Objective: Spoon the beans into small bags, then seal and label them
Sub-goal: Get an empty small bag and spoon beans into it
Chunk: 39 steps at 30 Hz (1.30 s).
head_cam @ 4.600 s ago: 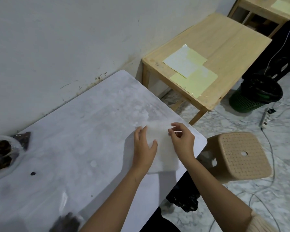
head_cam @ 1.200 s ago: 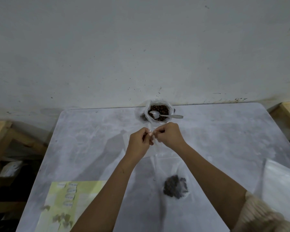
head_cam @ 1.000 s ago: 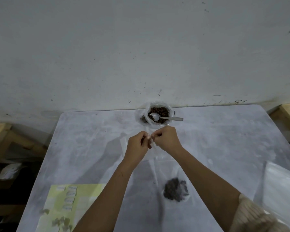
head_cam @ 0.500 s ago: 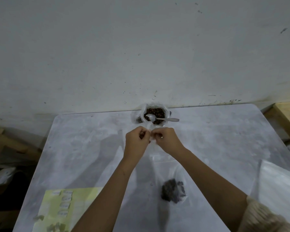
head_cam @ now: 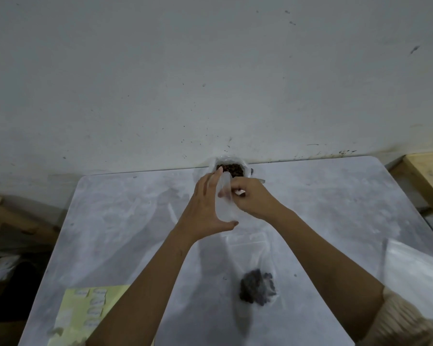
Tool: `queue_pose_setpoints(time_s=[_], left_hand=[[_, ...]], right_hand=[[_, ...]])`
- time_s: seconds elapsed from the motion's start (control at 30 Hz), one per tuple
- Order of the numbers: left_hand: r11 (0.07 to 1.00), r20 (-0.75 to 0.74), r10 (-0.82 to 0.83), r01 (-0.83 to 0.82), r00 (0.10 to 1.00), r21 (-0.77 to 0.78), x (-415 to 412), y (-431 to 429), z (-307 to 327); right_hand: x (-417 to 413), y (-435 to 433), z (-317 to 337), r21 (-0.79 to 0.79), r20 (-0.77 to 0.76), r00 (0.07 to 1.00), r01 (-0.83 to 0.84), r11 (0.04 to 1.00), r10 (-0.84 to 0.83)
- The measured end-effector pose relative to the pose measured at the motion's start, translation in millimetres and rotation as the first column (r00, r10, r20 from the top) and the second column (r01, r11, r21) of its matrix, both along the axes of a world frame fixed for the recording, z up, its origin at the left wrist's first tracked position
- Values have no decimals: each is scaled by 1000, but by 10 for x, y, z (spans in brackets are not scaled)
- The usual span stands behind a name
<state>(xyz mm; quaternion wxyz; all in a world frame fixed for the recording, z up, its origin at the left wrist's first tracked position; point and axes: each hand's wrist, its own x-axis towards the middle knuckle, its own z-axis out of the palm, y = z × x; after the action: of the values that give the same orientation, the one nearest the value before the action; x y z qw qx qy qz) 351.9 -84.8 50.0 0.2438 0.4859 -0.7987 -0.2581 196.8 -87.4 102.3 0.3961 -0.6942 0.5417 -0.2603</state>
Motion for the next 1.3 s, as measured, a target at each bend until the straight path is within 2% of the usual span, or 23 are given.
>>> queue_pose_setpoints(time_s=[0.17, 0.3, 0.4, 0.53, 0.6, 0.67, 0.73, 0.8, 0.87, 0.93, 1.0, 1.07, 1.2, 1.3], left_hand=[[977, -86, 10, -28, 996, -210, 28, -2, -34], [966, -41, 41, -50, 998, -253, 11, -16, -55], [975, -38, 39, -47, 998, -217, 12, -17, -54], [985, -4, 27, -27, 1000, -169, 1, -14, -67], [992, -12, 49, -50, 999, -115, 18, -20, -89], [996, -42, 90, -91, 995, -25, 73, -36, -107], [988, -87, 135, -129, 987, 80, 153, -58, -116], [979, -119, 172, -156, 978, 133, 231, -79, -127], [971, -129, 195, -173, 972, 163, 285, -112, -146], [967, -123, 200, -176, 972, 185, 301, -161, -173], [961, -120, 210, -182, 970, 209, 280, -213, -208], [955, -137, 222, -186, 965, 233, 236, -262, -244], [945, -168, 214, -160, 962, 286, 118, -324, -340], [932, -172, 225, -160, 959, 325, 36, -343, -440]], right_hand=[[-3, 6, 50, 50, -189, 981, 43, 998, -33], [-18, -18, 116, 38, -234, 972, 4, 999, 5], [-52, -33, 125, 77, -217, 974, -46, 996, 61], [-77, -66, 99, 114, -271, 961, -22, 993, 52], [-75, -81, 56, 127, -220, 973, -41, 991, 68], [-78, -89, 42, 137, -92, 996, -4, 991, 17], [-142, -123, 27, 54, 2, 987, 158, 986, -158], [-256, -190, -42, -159, 12, 940, 339, 927, -342], [-405, -277, -170, -297, -24, 896, 417, 859, -444], [-514, -353, -343, -226, -167, 863, 437, 871, -476], [-549, -415, -510, -22, -271, 859, 446, 895, -434], [-496, -465, -592, 92, -172, 876, 469, 878, -450], [-340, -529, -673, 48, 101, 842, 528, 848, -530], [-234, -567, -724, 159, 291, 787, 521, 839, -544]])
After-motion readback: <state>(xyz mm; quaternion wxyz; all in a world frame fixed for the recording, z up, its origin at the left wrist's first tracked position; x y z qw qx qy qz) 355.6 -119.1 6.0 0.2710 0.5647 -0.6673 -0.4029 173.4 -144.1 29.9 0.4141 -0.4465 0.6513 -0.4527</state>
